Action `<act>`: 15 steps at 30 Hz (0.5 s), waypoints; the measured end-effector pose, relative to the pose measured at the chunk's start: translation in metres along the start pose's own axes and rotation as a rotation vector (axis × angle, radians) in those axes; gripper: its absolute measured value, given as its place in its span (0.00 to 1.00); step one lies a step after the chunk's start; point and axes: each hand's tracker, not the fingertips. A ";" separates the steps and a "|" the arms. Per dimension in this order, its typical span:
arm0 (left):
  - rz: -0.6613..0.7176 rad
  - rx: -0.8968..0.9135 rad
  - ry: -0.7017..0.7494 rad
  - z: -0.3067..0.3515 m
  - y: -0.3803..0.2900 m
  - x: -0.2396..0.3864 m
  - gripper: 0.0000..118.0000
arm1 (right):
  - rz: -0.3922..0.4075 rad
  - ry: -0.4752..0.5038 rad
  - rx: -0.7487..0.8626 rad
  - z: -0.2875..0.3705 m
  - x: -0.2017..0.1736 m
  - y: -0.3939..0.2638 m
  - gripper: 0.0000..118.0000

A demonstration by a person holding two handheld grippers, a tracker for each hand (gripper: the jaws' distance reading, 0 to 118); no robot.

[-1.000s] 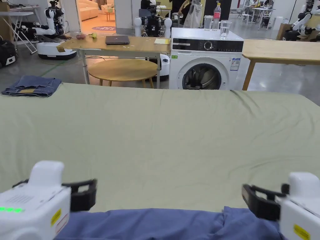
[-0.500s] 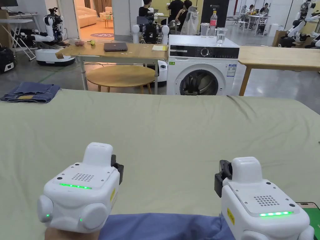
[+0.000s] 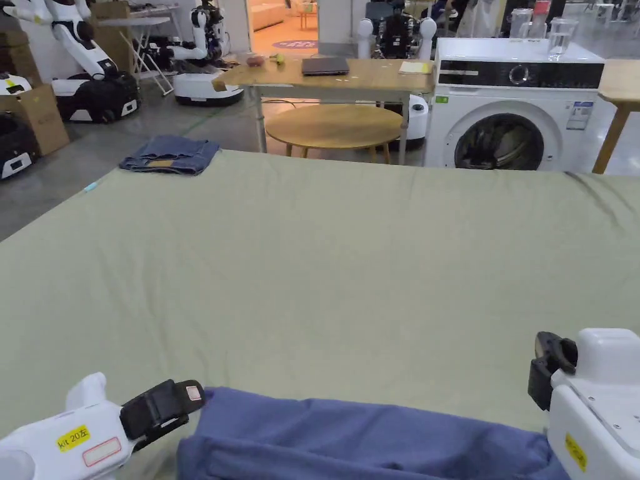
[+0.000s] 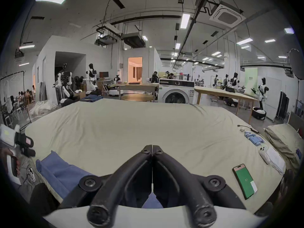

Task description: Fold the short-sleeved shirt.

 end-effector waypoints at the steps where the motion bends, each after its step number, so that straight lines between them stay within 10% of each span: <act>1: 0.057 -0.017 -0.029 -0.003 -0.005 -0.015 1.00 | 0.000 0.006 -0.004 -0.002 -0.002 -0.001 0.00; 5: 0.380 -0.142 -0.397 -0.044 -0.034 -0.054 0.92 | 0.004 0.029 -0.008 -0.005 -0.010 0.002 0.00; 9: 0.493 -0.101 -0.263 -0.074 -0.061 -0.026 0.16 | 0.007 0.043 -0.008 -0.007 -0.014 0.005 0.00; 15: 0.290 0.031 -0.088 -0.070 -0.036 0.014 0.05 | 0.022 0.041 -0.018 -0.004 -0.010 0.002 0.00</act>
